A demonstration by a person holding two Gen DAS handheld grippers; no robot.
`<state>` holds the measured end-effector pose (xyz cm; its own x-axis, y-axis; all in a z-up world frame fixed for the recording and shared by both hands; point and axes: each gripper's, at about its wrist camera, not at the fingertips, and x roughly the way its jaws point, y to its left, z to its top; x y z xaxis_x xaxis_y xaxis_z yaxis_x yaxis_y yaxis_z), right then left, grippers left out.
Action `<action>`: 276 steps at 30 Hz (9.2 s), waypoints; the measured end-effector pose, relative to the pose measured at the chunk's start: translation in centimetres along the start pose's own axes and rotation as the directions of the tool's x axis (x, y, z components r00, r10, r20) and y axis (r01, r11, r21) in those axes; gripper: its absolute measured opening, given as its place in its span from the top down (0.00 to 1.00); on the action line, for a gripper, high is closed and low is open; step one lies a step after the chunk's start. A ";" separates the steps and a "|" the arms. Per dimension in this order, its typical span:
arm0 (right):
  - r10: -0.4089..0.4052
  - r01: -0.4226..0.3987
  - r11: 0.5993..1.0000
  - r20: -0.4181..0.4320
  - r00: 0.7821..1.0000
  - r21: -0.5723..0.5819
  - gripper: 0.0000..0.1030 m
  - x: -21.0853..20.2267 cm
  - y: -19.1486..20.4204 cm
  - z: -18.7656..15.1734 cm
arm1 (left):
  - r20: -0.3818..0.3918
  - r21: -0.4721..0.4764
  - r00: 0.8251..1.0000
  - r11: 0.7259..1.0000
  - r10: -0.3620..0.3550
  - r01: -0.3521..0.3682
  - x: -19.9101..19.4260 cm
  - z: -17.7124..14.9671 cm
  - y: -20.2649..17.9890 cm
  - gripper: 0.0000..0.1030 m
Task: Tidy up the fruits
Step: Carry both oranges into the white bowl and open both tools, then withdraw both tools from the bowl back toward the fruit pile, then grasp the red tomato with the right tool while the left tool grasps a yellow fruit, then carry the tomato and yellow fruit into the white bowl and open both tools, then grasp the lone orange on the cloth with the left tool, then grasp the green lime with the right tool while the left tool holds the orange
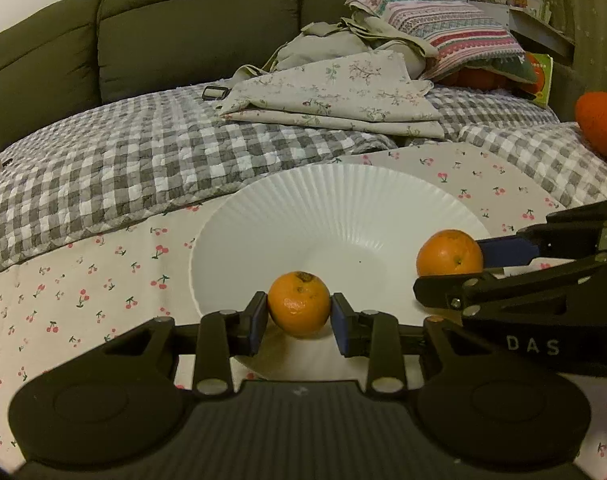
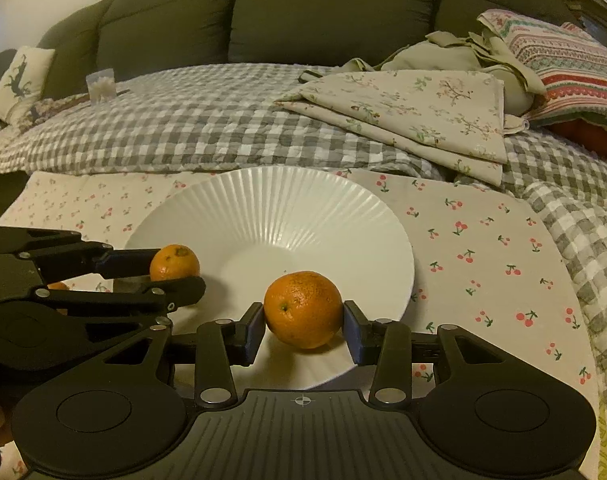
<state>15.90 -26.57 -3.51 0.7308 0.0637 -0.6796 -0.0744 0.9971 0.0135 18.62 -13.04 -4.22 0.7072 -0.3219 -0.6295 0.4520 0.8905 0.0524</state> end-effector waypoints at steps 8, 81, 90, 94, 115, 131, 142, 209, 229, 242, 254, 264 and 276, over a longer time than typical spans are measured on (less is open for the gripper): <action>-0.002 -0.004 0.996 0.064 0.998 0.088 0.32 -2.5 -1.9 0.6 | 0.037 -0.046 0.999 0.999 -0.007 0.009 -1.5 0.5 1.5 0.33; 0.203 -0.208 0.978 -0.187 0.961 -0.004 0.62 -7.5 7.3 -8.6 | -0.193 -0.027 0.981 1.000 -0.003 -0.002 -10.8 -10.3 3.1 0.76; 0.189 -0.197 0.980 -0.181 0.965 -0.025 0.67 -7.8 7.4 -8.3 | -0.174 -0.015 0.985 1.000 0.007 -0.009 -11.0 -10.2 3.0 0.77; 0.193 -0.197 0.980 -0.158 0.968 -0.010 0.67 -8.4 7.0 -7.9 | -0.159 -0.024 0.987 1.000 0.003 -0.007 -11.5 -9.8 3.1 0.77; 0.136 -0.135 0.988 -0.008 0.991 0.077 0.67 -10.5 3.5 -4.8 | -0.024 -0.064 0.999 0.997 0.032 -0.033 -12.8 -6.4 3.4 0.77; 0.081 -0.087 0.987 0.044 0.996 0.135 0.67 -8.2 0.1 -2.2 | 0.054 0.001 0.999 1.000 0.003 -0.003 -9.6 -2.5 1.4 0.77; 0.072 -0.076 0.989 0.041 0.997 0.125 0.67 -5.4 -0.8 -0.8 | 0.074 0.077 0.997 0.997 -0.027 0.021 -6.2 -0.9 -1.0 0.77; 0.177 -0.186 0.975 0.083 0.981 0.123 0.16 -11.7 1.8 -2.9 | -0.118 -0.273 0.987 0.952 0.111 -0.140 -10.3 -4.1 8.7 0.26; 0.209 -0.207 0.972 -0.007 0.978 0.108 0.15 -10.5 3.7 -4.7 | -0.147 -0.297 0.981 0.940 0.129 -0.168 -7.0 -5.0 9.6 0.25; 0.196 -0.193 0.975 -0.026 0.980 0.106 0.15 -9.7 3.5 -4.8 | -0.176 -0.243 0.976 0.955 0.128 -0.169 -4.2 -5.7 9.2 0.60; 0.230 -0.228 0.973 -0.117 0.966 0.029 0.24 -7.3 5.5 -6.2 | -0.184 -0.261 0.971 0.945 0.153 -0.199 -5.2 -5.4 9.3 0.70; 0.263 -0.236 0.950 -0.118 0.958 0.206 0.54 -4.2 2.8 -6.3 | -0.153 -0.278 0.981 0.947 0.122 -0.161 -7.2 -4.9 9.0 0.70; 0.340 -0.297 0.914 -0.123 0.933 0.276 0.68 -3.8 2.8 -6.1 | -0.162 -0.342 0.983 0.930 0.083 -0.135 -7.0 -5.1 10.0 0.70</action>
<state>8.83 -24.31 -5.37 0.5731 0.3931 -0.7190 -0.0975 0.9039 0.4164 15.42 -0.30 -3.23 0.6452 -0.1903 -0.7400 0.1392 0.9816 -0.1310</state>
